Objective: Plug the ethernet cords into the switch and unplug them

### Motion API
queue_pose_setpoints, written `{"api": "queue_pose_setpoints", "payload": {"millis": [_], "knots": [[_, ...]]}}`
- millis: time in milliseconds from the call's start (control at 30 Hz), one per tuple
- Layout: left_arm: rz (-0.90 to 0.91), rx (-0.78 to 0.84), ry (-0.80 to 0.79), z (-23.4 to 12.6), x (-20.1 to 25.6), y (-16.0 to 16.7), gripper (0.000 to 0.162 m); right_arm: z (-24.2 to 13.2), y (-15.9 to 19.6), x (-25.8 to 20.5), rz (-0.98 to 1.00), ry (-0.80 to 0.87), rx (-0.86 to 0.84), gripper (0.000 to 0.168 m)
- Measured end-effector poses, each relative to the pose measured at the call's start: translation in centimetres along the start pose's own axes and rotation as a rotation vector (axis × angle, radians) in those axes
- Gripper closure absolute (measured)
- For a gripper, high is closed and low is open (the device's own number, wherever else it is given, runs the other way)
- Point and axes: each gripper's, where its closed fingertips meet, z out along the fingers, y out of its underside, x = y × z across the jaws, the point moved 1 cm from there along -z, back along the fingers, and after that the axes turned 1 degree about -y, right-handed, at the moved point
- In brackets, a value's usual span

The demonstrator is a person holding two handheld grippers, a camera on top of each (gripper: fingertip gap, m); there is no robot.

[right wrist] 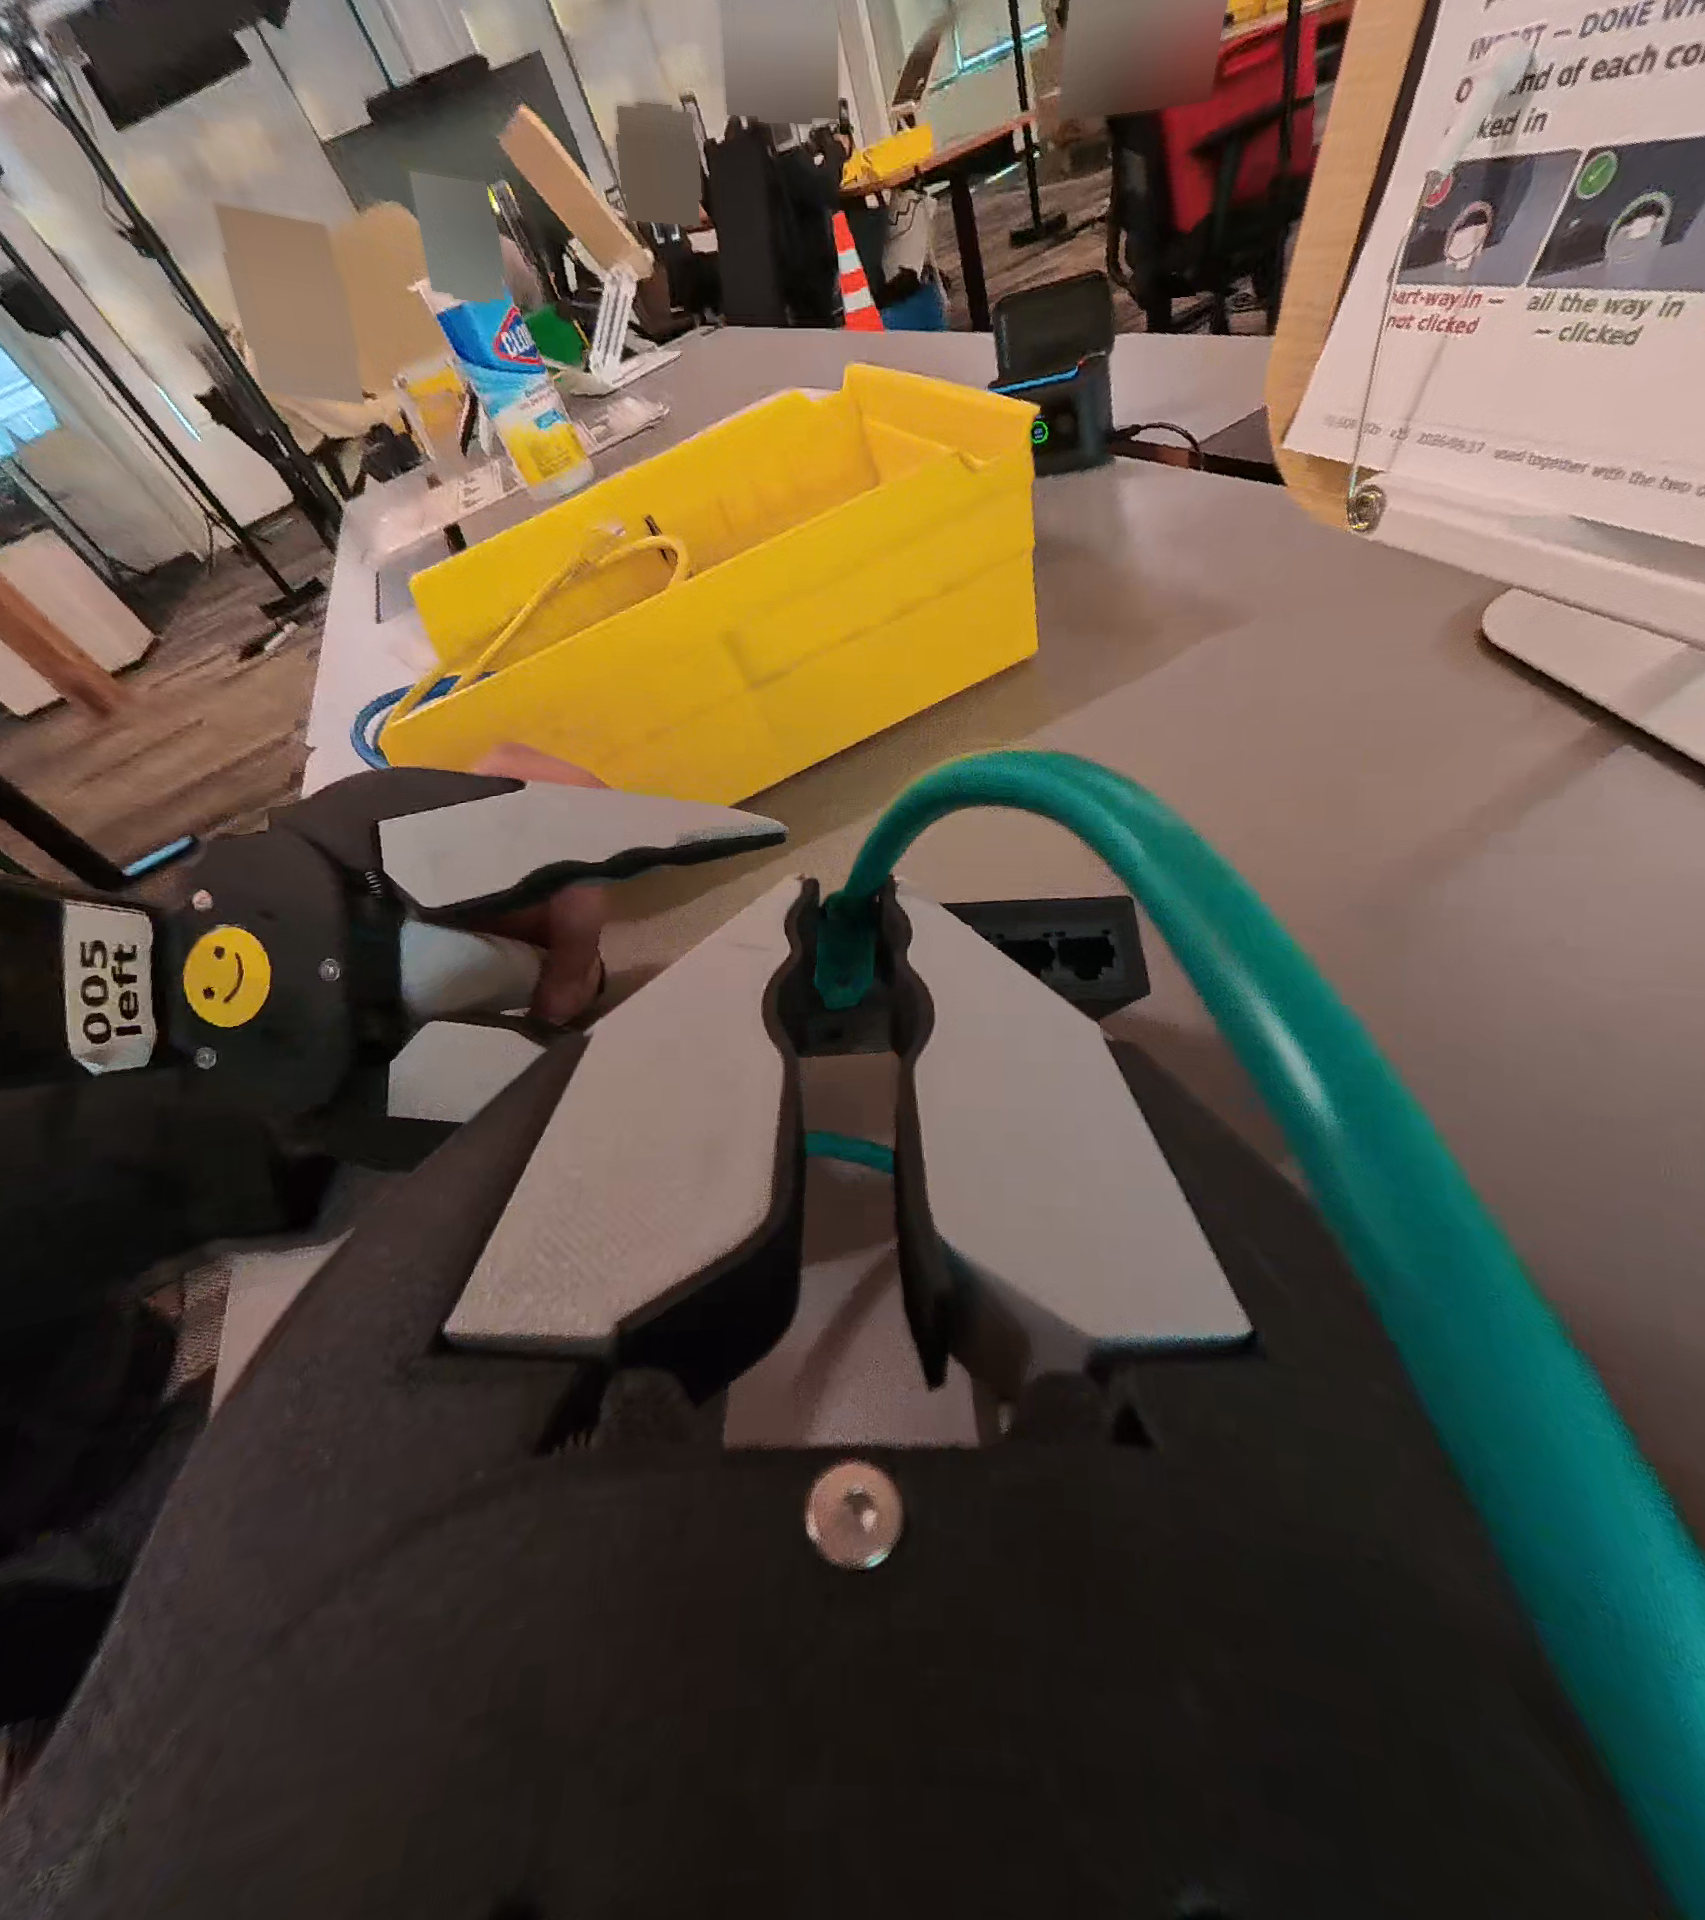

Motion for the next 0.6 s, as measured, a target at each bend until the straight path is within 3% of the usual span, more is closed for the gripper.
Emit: {"api": "queue_pose_setpoints", "payload": {"millis": [167,267,500,600], "knots": [[0.012,-0.004,0.035,0.1,0.6,0.0,0.114,0.0,-0.8,-1.3,0.035,-0.081,0.056,0.154],[0.072,-0.04,0.039,0.4,1.3,0.4,0.129,-0.2,-1.4,-2.4,0.117,-0.187,0.096,0.154],[0.17,-0.082,0.124,0.6,3.2,1.1,0.126,0.5,-0.6,-2.7,0.053,-0.157,0.043,0.147],[0.106,-0.052,0.155,0.3,3.4,0.3,0.126,0.5,-1.1,-3.5,0.086,-0.219,0.078,0.143]]}}
